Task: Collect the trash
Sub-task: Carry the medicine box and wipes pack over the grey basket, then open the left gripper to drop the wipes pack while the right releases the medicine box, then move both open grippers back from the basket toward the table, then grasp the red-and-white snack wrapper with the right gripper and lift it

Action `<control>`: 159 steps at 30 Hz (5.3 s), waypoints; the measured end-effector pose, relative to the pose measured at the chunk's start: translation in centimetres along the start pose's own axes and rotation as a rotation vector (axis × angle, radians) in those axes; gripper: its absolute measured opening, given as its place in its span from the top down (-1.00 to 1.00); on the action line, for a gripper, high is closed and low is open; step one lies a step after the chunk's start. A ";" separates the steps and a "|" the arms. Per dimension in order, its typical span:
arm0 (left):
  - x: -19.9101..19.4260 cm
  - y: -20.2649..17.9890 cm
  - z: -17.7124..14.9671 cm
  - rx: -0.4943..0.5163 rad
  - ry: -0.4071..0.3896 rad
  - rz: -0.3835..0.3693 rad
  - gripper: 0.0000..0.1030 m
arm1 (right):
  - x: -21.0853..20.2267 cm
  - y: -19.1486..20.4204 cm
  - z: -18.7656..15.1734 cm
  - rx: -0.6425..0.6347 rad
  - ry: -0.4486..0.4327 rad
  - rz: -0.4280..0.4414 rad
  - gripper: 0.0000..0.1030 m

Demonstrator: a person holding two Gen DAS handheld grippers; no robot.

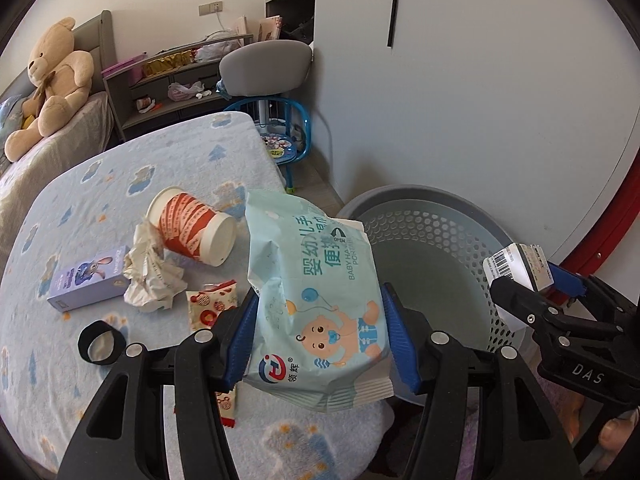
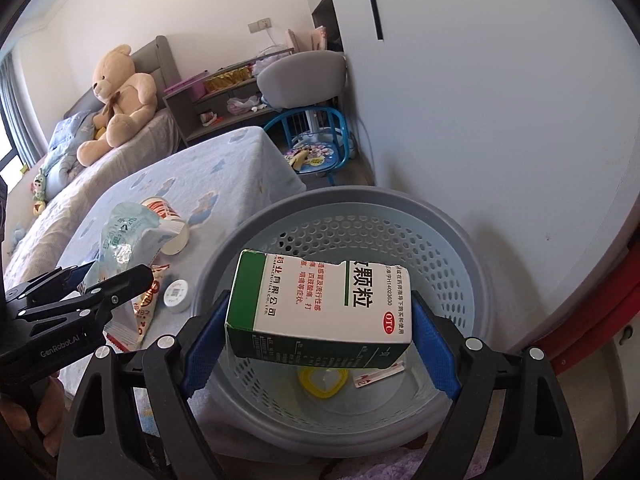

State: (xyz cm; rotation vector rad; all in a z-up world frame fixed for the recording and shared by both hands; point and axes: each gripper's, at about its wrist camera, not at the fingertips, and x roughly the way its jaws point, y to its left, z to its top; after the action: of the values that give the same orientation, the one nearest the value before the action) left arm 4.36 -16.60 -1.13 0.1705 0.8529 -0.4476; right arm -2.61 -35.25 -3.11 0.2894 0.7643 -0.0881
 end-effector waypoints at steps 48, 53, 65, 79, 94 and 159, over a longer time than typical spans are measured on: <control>4.1 -4.2 0.9 0.040 0.050 -0.017 -0.35 | 1.6 -3.8 -0.1 0.061 0.016 -0.096 -0.78; 4.0 -4.1 0.9 0.031 0.053 -0.008 -0.35 | 1.6 -3.9 -0.1 0.060 0.017 -0.098 -0.78; 3.6 -4.1 0.9 0.025 0.051 -0.003 -0.36 | 1.7 -3.8 -0.3 0.059 0.019 -0.104 -0.78; 2.3 -3.0 0.5 -0.003 0.039 -0.001 -0.37 | 1.7 -4.1 -0.4 0.071 0.025 -0.106 -0.78; 0.2 5.0 -1.3 -0.113 0.036 0.105 -0.37 | 0.1 -2.4 -1.4 0.064 -0.005 -0.115 -0.78; -1.2 22.7 -9.5 -0.355 0.041 0.241 -0.37 | 11.2 21.8 -3.5 -0.207 0.204 -0.020 0.24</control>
State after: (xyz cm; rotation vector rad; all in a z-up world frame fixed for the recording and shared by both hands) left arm 7.32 7.13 -7.12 -0.0456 0.9252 -0.0635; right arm 7.11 -13.03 -8.38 0.0944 0.9710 0.0017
